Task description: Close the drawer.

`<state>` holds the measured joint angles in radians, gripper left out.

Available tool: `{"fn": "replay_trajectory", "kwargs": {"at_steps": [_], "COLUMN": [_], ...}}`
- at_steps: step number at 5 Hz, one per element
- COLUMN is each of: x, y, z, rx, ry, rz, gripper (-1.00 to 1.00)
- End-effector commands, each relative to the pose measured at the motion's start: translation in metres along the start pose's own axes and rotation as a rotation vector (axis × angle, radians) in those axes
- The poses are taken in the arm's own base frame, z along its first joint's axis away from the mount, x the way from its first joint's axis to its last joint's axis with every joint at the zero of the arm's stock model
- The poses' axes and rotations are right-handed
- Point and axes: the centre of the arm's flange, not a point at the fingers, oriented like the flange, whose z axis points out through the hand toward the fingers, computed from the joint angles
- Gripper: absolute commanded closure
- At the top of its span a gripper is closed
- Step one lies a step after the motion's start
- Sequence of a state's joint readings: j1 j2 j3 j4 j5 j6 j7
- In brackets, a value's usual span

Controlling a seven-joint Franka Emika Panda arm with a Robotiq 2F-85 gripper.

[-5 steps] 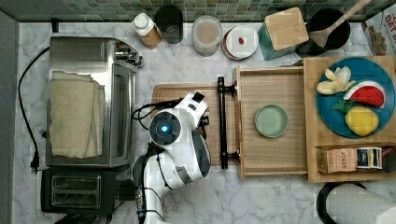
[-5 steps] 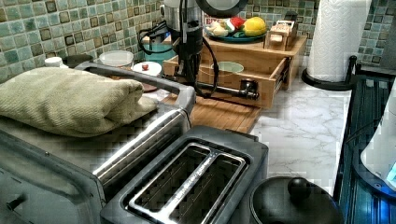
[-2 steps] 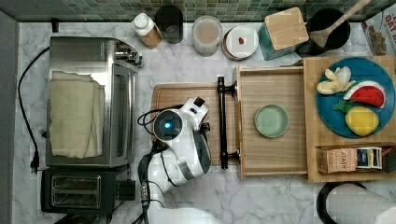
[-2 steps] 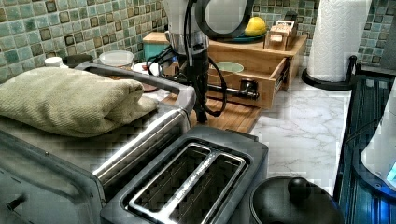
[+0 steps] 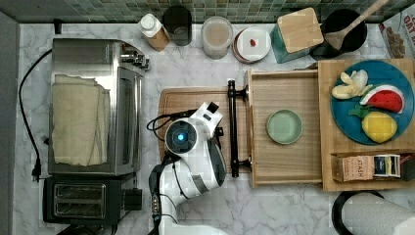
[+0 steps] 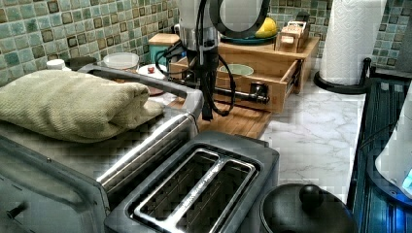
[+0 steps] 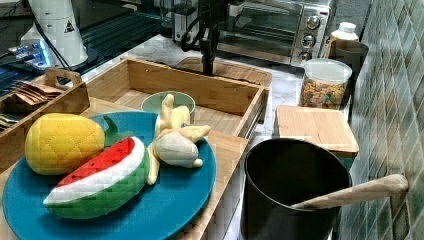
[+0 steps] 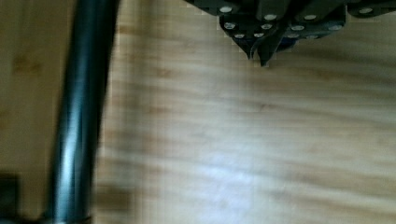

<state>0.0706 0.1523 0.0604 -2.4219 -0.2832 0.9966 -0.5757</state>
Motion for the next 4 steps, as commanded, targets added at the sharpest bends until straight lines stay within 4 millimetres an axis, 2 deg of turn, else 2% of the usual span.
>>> {"fn": "replay_trajectory", "kwargs": {"at_steps": [1, 2, 4], "x": [0.009, 0.001, -0.015], "y": [0.117, 0.149, 0.213], "z": [0.010, 0.017, -0.008], "rx": [0.078, 0.052, 0.060], "ry": [-0.006, 0.025, 0.004], "rz": [0.049, 0.044, 0.067], "gripper": [1.00, 1.00, 1.00]}}
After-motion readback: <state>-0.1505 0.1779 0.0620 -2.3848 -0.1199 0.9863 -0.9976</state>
